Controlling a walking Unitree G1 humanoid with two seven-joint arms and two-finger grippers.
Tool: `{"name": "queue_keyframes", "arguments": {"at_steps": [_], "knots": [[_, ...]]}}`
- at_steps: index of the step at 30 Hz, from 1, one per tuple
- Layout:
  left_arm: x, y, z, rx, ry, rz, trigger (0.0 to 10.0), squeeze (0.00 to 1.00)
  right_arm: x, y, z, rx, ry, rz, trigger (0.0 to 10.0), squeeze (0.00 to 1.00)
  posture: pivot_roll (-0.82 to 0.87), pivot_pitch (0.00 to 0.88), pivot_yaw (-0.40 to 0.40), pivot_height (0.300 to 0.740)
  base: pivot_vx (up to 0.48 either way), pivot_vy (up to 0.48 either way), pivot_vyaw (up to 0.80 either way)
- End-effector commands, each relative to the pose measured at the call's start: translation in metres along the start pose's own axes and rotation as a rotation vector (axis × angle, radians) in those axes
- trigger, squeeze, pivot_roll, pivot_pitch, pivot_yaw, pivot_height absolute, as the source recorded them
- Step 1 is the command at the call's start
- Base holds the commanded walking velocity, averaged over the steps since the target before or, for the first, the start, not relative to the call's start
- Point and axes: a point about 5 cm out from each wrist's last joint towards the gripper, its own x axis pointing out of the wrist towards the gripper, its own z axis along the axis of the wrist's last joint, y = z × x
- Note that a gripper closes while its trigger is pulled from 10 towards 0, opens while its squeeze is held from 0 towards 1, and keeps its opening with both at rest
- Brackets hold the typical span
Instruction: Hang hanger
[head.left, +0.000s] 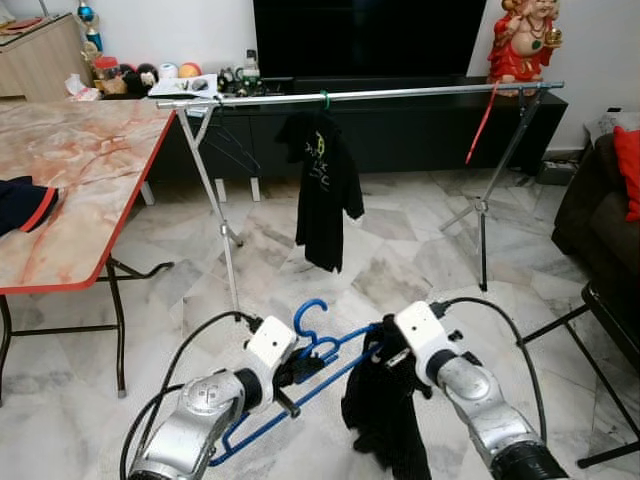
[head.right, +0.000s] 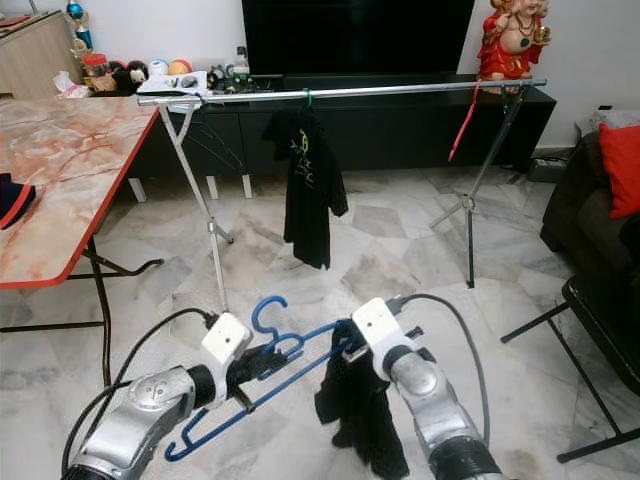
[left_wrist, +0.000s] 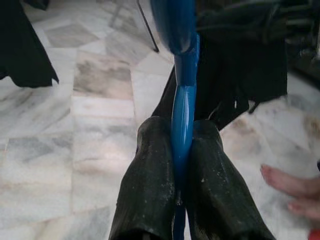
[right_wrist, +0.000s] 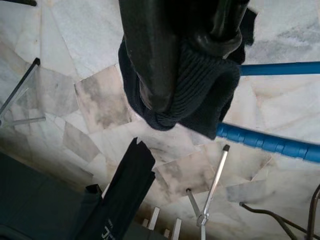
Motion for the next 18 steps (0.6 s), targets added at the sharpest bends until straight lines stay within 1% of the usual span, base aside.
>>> {"name": "queue_keyframes", "arguments": {"at_steps": [1, 4, 5, 10, 11, 17, 18], "knots": [[0.000, 0.002, 0.016, -0.021, -0.089, -0.017, 10.0, 0.00, 0.000, 0.002, 0.005, 0.001, -0.034, 0.016, 10.0, 0.00, 0.16, 0.039, 0.001, 0.740, 0.000, 0.000, 0.00], [-0.003, -0.003, 0.016, -0.025, -0.084, -0.078, 10.0, 0.00, -0.001, 0.002, 0.007, -0.008, -0.044, 0.018, 10.0, 0.00, 0.16, 0.041, 0.002, 0.740, 0.000, 0.000, 0.00], [-0.003, -0.003, 0.016, -0.025, -0.084, -0.078, 10.0, 0.00, -0.001, 0.002, 0.007, -0.008, -0.044, 0.018, 10.0, 0.00, 0.16, 0.041, 0.002, 0.740, 0.000, 0.000, 0.00], [-0.009, -0.003, 0.007, -0.001, -0.026, -0.128, 10.0, 0.00, -0.001, -0.005, 0.008, -0.035, -0.052, 0.013, 10.0, 0.00, 0.16, 0.044, 0.002, 0.740, 0.000, 0.000, 0.00], [-0.010, -0.004, 0.005, 0.003, -0.019, -0.147, 10.0, 0.00, -0.001, -0.006, 0.009, -0.059, -0.054, 0.026, 10.0, 0.00, 0.16, 0.045, 0.002, 0.740, 0.000, 0.000, 0.00], [-0.011, -0.005, 0.006, 0.008, -0.016, -0.179, 10.0, 0.00, -0.001, -0.007, 0.012, -0.107, -0.063, 0.062, 10.0, 0.00, 0.16, 0.045, 0.001, 0.740, 0.000, 0.000, 0.00], [-0.011, -0.004, 0.006, 0.015, -0.017, -0.178, 10.0, 0.00, -0.002, -0.006, 0.014, -0.127, -0.078, 0.099, 10.0, 0.00, 0.15, 0.046, 0.000, 0.740, 0.000, 0.000, 0.00]]}}
